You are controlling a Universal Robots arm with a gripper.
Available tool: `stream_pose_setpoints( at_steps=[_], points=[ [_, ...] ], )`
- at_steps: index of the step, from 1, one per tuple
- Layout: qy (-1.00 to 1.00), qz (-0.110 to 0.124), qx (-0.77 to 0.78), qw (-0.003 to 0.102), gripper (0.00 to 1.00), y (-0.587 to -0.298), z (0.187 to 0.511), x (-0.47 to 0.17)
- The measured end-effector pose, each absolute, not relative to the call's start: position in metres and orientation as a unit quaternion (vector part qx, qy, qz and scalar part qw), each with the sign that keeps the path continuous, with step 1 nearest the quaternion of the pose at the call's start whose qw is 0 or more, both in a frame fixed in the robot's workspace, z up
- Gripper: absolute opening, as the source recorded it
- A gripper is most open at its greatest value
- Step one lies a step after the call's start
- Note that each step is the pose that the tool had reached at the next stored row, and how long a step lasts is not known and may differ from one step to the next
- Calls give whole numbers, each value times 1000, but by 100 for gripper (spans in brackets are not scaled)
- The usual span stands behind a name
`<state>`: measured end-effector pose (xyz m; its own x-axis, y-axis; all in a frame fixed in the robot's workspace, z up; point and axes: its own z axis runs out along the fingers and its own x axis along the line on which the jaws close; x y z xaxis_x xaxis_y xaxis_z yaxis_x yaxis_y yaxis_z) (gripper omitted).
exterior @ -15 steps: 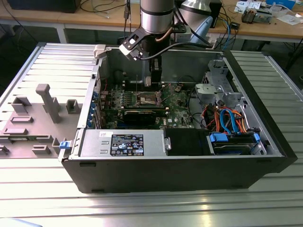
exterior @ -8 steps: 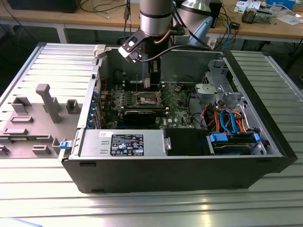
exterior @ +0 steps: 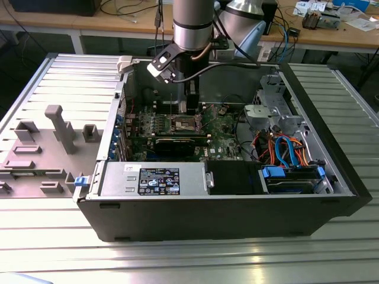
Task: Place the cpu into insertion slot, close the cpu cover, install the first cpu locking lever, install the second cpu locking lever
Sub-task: 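Place the cpu into insertion slot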
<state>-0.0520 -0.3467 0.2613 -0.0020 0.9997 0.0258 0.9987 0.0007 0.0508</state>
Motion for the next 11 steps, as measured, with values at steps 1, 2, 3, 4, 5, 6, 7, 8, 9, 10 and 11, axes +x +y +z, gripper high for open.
stream_pose_setpoints(
  at_steps=[1, 2, 3, 4, 5, 6, 7, 8, 9, 10, 11],
  points=[
    [707, 27, 706, 9, 54, -347, 260, -52],
    [707, 27, 706, 9, 54, -347, 259, -52],
    [707, 27, 706, 9, 54, -347, 258, -52],
    [707, 27, 706, 9, 54, -347, 257, -52],
    [707, 27, 706, 9, 54, -347, 257, -52],
    [707, 27, 706, 9, 54, -347, 257, -52],
    [707, 27, 706, 9, 54, -347, 257, -52],
    [707, 27, 706, 9, 54, -347, 257, -52],
    [707, 27, 706, 9, 54, -347, 257, -52],
    [707, 27, 706, 9, 54, -347, 257, -52],
    [707, 27, 706, 9, 54, -347, 257, -52]
  ],
)
